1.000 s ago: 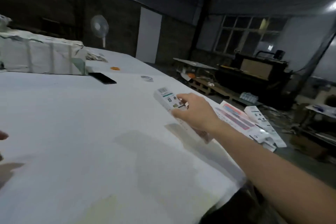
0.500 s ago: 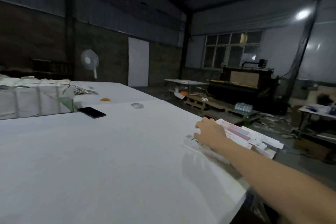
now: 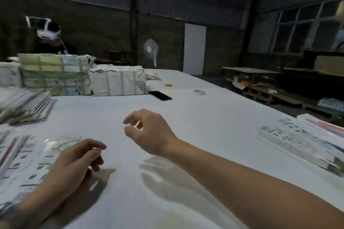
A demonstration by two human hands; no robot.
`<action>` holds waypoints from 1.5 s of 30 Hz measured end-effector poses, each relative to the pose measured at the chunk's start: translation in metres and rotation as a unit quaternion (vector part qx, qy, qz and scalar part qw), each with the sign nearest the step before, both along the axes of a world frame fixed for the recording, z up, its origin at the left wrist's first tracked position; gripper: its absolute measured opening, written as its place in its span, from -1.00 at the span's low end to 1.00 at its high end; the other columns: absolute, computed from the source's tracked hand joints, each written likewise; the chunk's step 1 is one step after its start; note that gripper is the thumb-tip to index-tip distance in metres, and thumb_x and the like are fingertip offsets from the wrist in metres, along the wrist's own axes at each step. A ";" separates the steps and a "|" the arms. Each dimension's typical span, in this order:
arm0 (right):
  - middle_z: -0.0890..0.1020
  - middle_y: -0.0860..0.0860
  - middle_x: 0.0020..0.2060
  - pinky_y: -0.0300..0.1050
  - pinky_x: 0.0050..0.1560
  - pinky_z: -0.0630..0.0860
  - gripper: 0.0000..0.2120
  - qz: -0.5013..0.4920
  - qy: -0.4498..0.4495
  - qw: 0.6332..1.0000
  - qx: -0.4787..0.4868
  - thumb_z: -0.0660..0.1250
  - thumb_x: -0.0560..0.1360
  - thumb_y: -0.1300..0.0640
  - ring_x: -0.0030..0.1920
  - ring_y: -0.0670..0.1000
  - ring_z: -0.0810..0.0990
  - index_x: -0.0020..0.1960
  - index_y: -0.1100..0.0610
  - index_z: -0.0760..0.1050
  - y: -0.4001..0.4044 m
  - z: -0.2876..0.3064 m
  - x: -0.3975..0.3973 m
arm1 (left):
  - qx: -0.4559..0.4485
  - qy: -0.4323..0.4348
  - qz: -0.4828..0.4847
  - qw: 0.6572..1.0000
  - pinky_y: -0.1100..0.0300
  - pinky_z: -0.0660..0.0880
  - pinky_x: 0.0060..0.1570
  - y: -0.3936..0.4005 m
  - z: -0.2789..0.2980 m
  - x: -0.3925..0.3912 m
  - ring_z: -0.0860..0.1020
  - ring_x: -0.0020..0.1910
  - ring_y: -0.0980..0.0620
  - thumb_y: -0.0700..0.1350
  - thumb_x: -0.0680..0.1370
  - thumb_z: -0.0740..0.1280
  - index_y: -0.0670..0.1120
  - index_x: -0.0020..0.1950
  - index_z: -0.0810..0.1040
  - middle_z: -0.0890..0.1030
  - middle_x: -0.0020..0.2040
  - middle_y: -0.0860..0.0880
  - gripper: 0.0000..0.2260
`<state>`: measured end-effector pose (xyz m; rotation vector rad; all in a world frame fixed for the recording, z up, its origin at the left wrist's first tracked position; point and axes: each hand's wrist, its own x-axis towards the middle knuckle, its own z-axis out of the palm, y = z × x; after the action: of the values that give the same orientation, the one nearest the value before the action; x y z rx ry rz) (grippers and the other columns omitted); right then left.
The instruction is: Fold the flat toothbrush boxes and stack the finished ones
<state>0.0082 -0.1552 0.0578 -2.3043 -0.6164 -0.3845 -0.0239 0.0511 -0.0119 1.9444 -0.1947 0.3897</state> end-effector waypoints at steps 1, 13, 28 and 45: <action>0.56 -0.15 -0.07 -0.04 0.11 0.52 -0.81 0.026 0.004 1.000 0.011 0.32 0.49 -0.01 -0.05 -0.06 0.56 0.07 -0.05 0.60 0.022 -0.005 -0.003 | 0.007 0.000 0.003 1.000 0.34 0.42 -0.50 0.002 0.003 -0.001 0.57 -0.43 0.05 -0.33 0.61 0.29 0.02 -0.15 0.66 0.63 -0.33 -0.11 -0.70; 0.63 -0.16 -0.29 -0.37 -0.16 0.43 -0.86 0.081 0.051 0.969 0.229 0.31 0.49 0.19 -0.23 -0.18 0.54 -0.16 0.00 0.60 0.092 -0.064 0.008 | 0.385 0.016 0.157 0.910 0.00 0.48 0.11 0.034 0.012 -0.005 0.49 0.14 -0.06 0.01 0.56 0.27 0.15 0.16 0.51 0.58 0.09 0.10 -0.81; 0.58 -0.24 -0.41 -0.39 -0.29 0.42 -0.76 0.068 0.113 0.953 0.273 0.29 0.53 0.28 -0.34 -0.22 0.49 -0.16 -0.02 0.59 0.091 -0.063 0.015 | 0.408 0.191 0.204 0.869 -0.10 0.45 0.22 0.062 0.020 -0.003 0.46 0.24 -0.12 0.16 0.60 0.22 0.17 0.36 0.37 0.43 0.27 0.02 -0.67; 0.57 -0.07 -0.36 -0.38 -0.35 0.40 -0.76 0.073 0.147 0.944 0.288 0.28 0.53 0.30 -0.37 -0.15 0.44 -0.14 0.00 0.60 0.091 -0.064 0.016 | 0.220 0.007 0.319 0.922 0.17 0.35 -0.30 0.098 0.045 -0.009 0.47 -0.20 -0.01 -0.29 0.49 0.40 0.09 0.46 0.28 0.35 0.10 -0.08 -0.38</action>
<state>0.0238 -0.0638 -0.0060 -1.6981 -0.4463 -0.1184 -0.0333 0.1489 0.0334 2.4318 0.4137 0.8111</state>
